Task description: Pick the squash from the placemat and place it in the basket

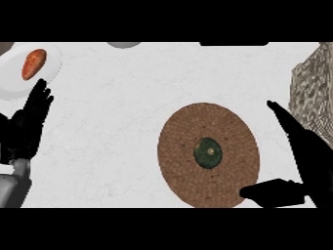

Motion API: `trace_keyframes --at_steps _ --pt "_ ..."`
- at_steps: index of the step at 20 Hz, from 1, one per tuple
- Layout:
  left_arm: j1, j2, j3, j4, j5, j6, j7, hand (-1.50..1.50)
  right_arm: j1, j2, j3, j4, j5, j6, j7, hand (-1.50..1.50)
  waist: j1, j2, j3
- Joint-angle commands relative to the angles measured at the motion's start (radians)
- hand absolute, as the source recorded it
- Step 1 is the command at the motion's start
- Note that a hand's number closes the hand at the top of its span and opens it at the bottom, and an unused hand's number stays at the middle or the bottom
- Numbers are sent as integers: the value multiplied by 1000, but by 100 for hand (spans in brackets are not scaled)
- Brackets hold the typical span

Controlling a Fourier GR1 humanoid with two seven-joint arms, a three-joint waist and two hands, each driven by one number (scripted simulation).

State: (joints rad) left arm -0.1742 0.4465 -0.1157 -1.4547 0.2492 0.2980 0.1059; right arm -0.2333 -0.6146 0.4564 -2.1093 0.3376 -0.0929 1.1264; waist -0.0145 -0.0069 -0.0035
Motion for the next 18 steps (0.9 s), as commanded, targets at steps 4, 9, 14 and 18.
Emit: trace_keyframes --at_steps 4,9,14,18 --pt "23 -41 13 -26 -29 -24 -3 0 28 118 -13 -74 136 4 134 -150 15 5 3" --pt "24 -21 56 1 -46 -58 -22 0 174 210 48 21 241 -75 -46 -150 13 6 4" --pt "-36 -60 71 -20 -81 -51 68 0 203 294 36 117 291 -84 -181 -150 13 6 4" --pt "-37 -70 85 -25 -93 -70 65 0 224 354 94 180 427 -151 -231 -150 12 6 4"
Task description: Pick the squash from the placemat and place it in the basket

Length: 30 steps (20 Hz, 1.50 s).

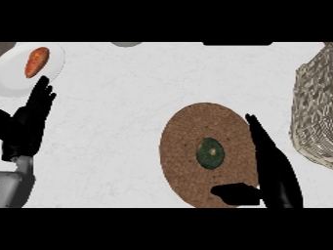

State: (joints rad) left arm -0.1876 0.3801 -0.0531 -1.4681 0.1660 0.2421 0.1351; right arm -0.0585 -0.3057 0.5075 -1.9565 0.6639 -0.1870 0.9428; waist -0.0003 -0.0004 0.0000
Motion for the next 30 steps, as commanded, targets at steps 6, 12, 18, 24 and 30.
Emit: trace_keyframes --at_steps 6,12,18,24,30 --pt "-12 -79 34 38 -71 -24 -34 0 61 73 -48 94 90 -46 -153 -150 -2 0 0" --pt "-7 -54 91 13 -71 -93 9 0 34 184 -9 147 158 -33 -145 -150 0 0 0" --pt "28 -76 125 -46 -90 -107 38 0 99 186 -47 168 160 -53 -227 -150 0 0 0" --pt "50 -134 100 -61 -135 -87 16 0 37 221 -82 178 217 10 -161 -150 1 -1 0" --pt "23 -106 161 34 -119 -164 -39 0 34 258 -101 319 232 -32 -234 -150 1 0 0"
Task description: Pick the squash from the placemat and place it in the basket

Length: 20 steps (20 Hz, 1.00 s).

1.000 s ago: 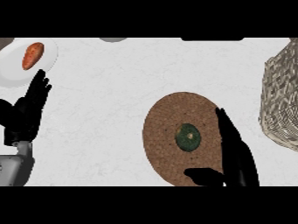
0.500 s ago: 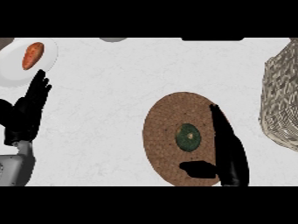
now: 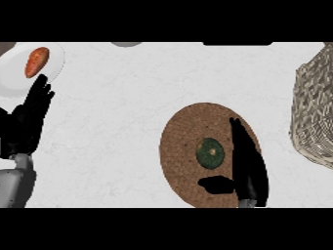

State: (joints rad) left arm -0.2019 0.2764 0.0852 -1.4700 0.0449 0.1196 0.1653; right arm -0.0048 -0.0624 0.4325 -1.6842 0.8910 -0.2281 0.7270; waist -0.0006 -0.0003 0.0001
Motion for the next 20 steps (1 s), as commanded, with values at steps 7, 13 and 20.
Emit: trace_keyframes --at_steps 7,13,20 --pt "-21 -23 39 88 -30 -36 -74 0 -8 26 -66 138 -22 -21 -130 -150 -2 1 0" --pt "51 -38 26 -91 -55 -30 35 0 -67 56 -83 168 7 5 -82 -150 2 0 0" --pt "2 -52 35 17 -55 -45 -31 0 -68 62 -33 243 -36 37 -122 150 1 1 0"
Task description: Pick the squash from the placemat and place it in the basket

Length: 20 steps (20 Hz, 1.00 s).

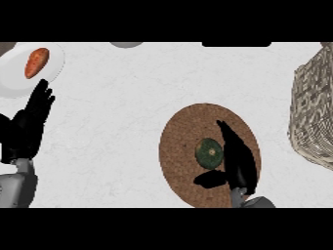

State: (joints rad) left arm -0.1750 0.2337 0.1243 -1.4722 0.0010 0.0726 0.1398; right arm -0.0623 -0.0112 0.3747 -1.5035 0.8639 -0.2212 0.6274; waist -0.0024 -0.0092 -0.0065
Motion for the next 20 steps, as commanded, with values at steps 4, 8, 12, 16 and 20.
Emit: trace_keyframes --at_steps 4,8,12,16,20 --pt "-24 15 24 -24 27 -18 49 0 -27 -20 61 86 17 85 -51 150 6 9 7" --pt "-7 0 16 10 -7 -5 -24 0 -16 5 11 184 -62 9 -178 150 7 12 7" --pt "-24 -8 6 -13 -17 10 25 0 -38 9 43 188 -53 -14 -140 150 8 11 7" --pt "-39 -5 26 61 -1 -12 -33 0 29 9 71 117 -76 22 -195 150 1 11 6" --pt "-4 -12 16 22 -8 -2 -21 0 226 -93 189 121 -137 49 -478 150 6 11 9"
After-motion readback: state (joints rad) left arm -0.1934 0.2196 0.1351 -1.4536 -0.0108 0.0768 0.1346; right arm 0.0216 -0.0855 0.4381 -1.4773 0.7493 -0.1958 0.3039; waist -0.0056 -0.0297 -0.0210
